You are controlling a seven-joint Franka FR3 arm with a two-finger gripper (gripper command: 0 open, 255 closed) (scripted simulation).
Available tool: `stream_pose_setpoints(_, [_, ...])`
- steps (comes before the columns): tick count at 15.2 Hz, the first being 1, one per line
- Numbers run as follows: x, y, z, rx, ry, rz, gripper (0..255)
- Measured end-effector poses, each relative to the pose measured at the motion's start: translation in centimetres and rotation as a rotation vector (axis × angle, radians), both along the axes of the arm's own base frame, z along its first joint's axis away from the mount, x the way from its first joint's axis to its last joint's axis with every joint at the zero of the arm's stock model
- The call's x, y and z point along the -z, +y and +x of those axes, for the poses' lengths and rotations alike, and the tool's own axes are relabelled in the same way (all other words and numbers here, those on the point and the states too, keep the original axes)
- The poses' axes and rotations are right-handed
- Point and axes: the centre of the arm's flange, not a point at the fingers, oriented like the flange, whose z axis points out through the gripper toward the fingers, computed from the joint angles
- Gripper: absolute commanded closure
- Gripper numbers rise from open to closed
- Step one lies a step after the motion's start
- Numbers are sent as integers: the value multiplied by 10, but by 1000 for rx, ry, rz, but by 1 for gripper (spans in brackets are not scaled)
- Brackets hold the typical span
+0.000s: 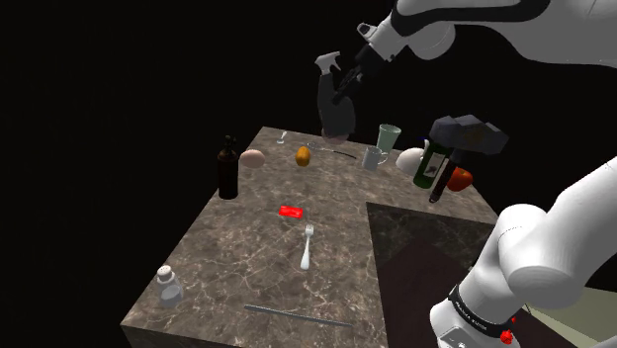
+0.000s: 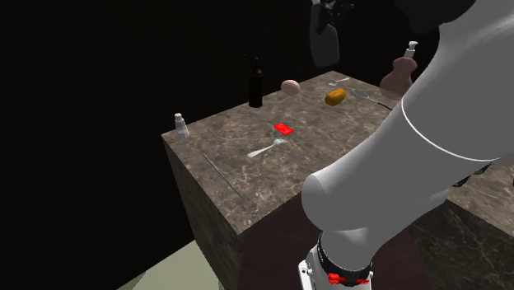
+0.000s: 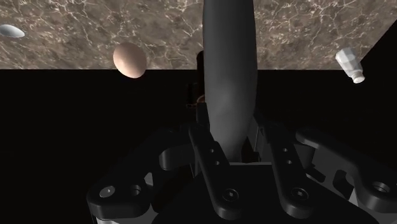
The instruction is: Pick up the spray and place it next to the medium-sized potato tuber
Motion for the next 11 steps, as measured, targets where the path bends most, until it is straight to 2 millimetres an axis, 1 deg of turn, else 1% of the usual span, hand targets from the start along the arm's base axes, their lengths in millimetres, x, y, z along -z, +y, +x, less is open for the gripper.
stream_pose_setpoints(2, [1,-16,20,0,0,0,255])
stream_pose_setpoints(4, [-5,-37,40,0,0,-1,255])
stream_pose_setpoints(6, [-3,-59,60,1,0,-1,255])
stream_pose_setpoints(9, [-3,-84,86,1,0,-1,255])
stream_pose_setpoints(10, [-4,-95,93,1,0,-1,255])
stream_pose_setpoints(11, [-3,-105,104,2,-1,-2,255])
